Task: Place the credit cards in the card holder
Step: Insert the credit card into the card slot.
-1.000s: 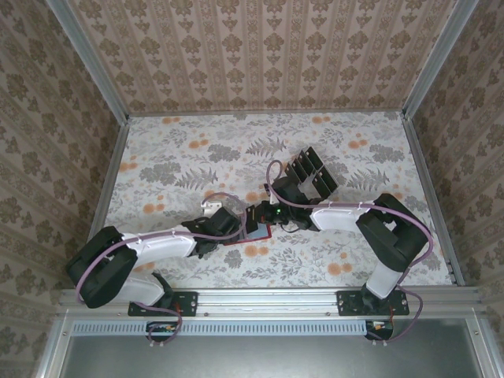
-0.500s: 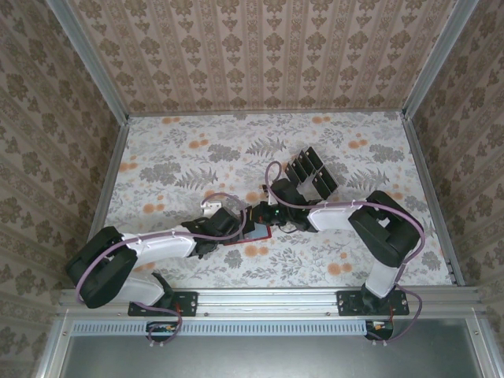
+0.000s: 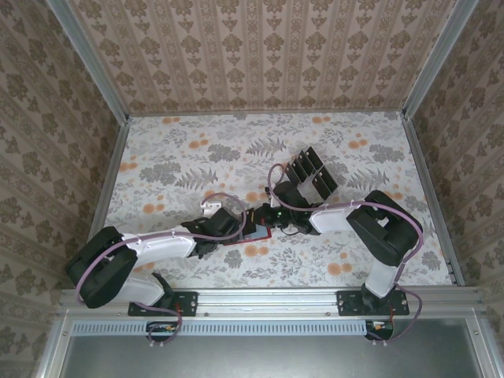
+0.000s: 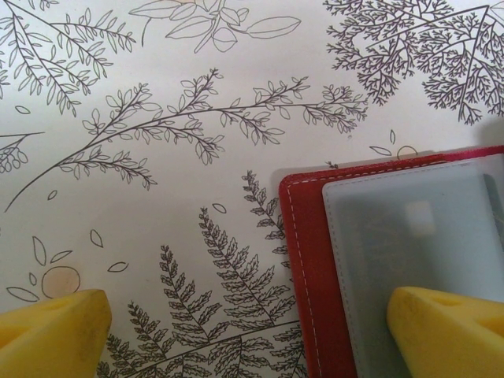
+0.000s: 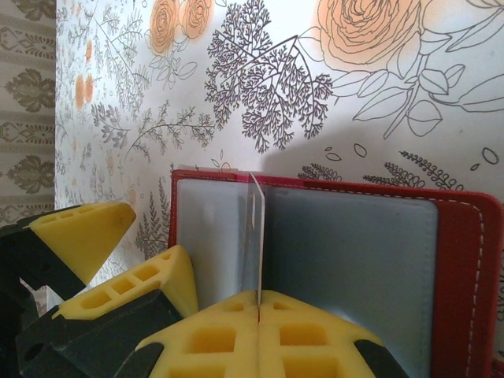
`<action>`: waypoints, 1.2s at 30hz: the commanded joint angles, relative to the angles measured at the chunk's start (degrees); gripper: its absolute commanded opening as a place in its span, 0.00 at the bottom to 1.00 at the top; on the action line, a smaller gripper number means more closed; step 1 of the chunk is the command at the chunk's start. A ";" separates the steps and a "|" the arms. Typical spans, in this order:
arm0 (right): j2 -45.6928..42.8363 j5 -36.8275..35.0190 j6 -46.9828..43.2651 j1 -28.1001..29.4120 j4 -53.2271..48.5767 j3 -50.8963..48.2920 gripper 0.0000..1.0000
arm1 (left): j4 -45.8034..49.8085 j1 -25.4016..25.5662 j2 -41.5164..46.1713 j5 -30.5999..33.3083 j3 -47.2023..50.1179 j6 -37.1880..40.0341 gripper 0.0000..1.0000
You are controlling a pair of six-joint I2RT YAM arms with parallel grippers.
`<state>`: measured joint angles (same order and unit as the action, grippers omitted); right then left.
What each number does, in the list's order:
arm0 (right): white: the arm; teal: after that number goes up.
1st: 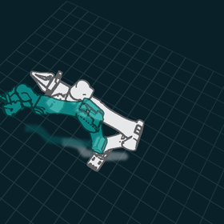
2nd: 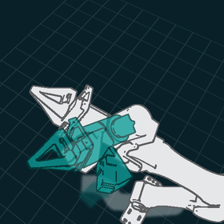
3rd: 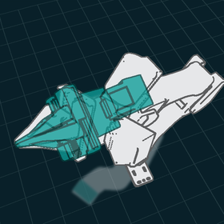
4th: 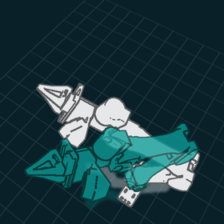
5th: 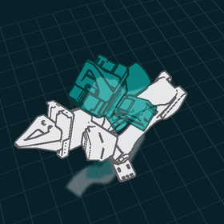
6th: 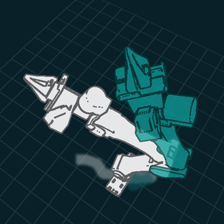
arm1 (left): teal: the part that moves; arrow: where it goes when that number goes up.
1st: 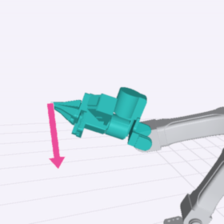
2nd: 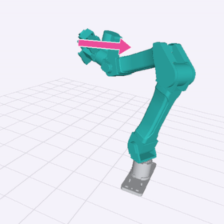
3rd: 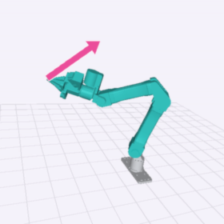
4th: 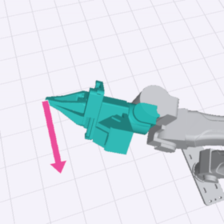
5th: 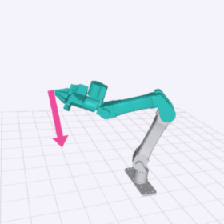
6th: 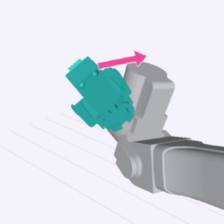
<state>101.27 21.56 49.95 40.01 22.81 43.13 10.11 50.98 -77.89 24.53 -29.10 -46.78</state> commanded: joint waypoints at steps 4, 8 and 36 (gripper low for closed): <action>2.46 3.00 0.73 -0.72 3.25 -1.91 0.00 | 6.24 0.15 -1.22 0.08 2.47 -0.05 1.00; 3.30 4.30 0.89 -0.73 4.47 -2.22 0.00 | 6.28 0.15 -1.39 0.07 2.40 0.08 1.00; 6.26 6.12 1.65 -1.07 5.86 -3.42 0.00 | 11.65 -3.89 6.87 1.48 1.84 -0.29 1.00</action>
<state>105.34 27.70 51.27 39.24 30.72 40.75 18.15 47.59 -71.90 24.97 -28.12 -46.76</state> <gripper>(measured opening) 0.068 0.997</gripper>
